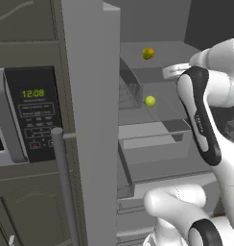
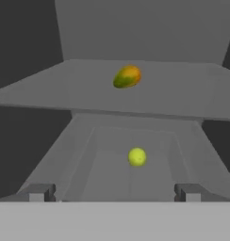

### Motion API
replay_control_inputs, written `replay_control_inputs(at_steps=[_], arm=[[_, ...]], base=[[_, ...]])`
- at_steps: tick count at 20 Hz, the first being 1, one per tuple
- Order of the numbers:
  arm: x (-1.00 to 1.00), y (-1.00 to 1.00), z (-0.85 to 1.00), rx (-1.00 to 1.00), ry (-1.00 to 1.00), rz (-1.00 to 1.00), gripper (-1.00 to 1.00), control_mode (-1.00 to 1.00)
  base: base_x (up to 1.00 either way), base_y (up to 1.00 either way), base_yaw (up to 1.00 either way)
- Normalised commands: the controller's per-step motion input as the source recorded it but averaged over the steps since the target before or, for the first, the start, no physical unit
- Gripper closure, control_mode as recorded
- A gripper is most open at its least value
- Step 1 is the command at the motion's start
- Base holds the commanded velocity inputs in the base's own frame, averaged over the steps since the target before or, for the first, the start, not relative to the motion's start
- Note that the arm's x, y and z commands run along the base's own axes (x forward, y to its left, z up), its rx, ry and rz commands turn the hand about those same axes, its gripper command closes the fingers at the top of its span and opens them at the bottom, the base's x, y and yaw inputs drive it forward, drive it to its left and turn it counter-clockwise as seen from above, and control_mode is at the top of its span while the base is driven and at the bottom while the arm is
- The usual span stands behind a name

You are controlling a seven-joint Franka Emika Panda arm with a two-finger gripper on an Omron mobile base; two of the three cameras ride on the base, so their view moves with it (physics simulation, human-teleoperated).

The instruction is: Retrieve the mango and pear from the fridge and place them into the bowl on the dining table.

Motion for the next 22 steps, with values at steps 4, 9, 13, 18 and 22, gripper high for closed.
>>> replay_control_inputs(at_steps=[4, 9, 13, 18, 22], arm=[[0.33, 0.0, 0.5, 0.02, 0.06, -0.05, -1.0, -1.0], [0.32, 0.0, 0.11, 0.04, 0.05, -0.04, -1.0, -1.0], [0.41, 0.0, -0.06, 0.06, 0.0, -0.02, -1.0, -1.0], [0.49, 0.02, -0.13, 0.07, 0.0, -0.03, -1.0, -1.0], [0.42, 0.03, -0.08, 0.08, 0.0, -0.06, -1.0, -1.0]], base=[[0.0, 0.0, 0.0], [0.0, 0.0, 0.0], [0.0, 0.0, 0.0], [0.0, 0.0, 0.0], [0.0, 0.0, 0.0]])
